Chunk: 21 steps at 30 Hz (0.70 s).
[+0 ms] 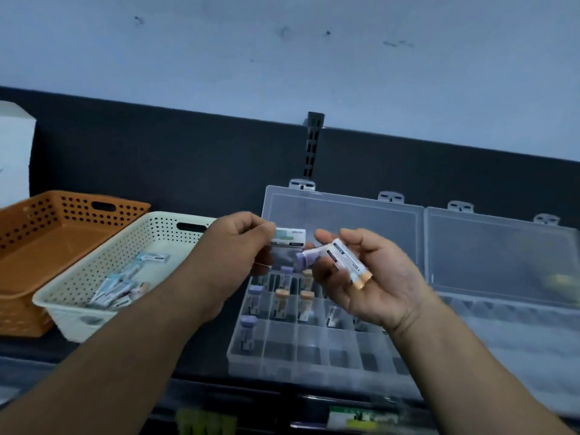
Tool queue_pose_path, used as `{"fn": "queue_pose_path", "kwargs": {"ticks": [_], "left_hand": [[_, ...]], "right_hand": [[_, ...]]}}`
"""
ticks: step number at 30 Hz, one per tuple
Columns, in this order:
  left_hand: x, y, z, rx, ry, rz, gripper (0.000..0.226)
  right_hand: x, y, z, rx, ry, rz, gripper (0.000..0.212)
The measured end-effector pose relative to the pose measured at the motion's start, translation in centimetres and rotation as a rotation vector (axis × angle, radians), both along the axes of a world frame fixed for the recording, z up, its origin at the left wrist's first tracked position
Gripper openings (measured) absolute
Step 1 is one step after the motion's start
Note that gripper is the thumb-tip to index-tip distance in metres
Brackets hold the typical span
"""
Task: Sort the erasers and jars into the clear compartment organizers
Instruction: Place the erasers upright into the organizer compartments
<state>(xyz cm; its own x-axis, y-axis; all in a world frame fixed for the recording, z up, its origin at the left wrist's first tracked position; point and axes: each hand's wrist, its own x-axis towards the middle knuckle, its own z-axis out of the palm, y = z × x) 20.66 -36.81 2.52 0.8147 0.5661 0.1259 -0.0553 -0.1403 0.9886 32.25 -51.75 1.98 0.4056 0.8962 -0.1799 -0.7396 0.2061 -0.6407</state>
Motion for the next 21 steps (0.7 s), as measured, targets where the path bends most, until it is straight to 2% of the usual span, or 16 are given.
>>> {"fn": "queue_pose_path", "kwargs": {"ticks": [3,5,8,11,15,18,21], "left_hand": [[0.8,-2.8,-0.1,-0.037,-0.003,-0.022,0.016],[1.3,-4.5,-0.2,0.02,0.007,-0.008,0.012],[1.8,-6.7,-0.6,0.134,0.026,0.004,0.009],[2.1,-9.1,-1.3,0.234,0.082,-0.085,0.008],[2.3,-11.9,-1.7,0.297,0.156,-0.234,0.007],[2.4,-12.7,-2.0,0.319,0.111,-0.211,0.008],[2.5,-12.6,-2.7,0.303,0.065,-0.166,0.01]], "right_hand": [[0.0,-3.0,-0.6,0.067,0.057,-0.018,0.047],[0.1,-4.9,-0.9,0.07,0.075,-0.07,0.042],[0.2,-7.3,-1.1,0.013,0.083,-0.214,0.017],[0.0,-9.3,-1.4,0.052,0.084,-0.226,0.026],[-0.3,-10.6,-1.7,-0.004,0.052,-0.217,0.02],[-0.4,-10.8,-2.0,-0.027,0.003,-0.251,0.018],[-0.5,-11.0,-2.4,-0.128,-0.148,-0.296,0.011]]}}
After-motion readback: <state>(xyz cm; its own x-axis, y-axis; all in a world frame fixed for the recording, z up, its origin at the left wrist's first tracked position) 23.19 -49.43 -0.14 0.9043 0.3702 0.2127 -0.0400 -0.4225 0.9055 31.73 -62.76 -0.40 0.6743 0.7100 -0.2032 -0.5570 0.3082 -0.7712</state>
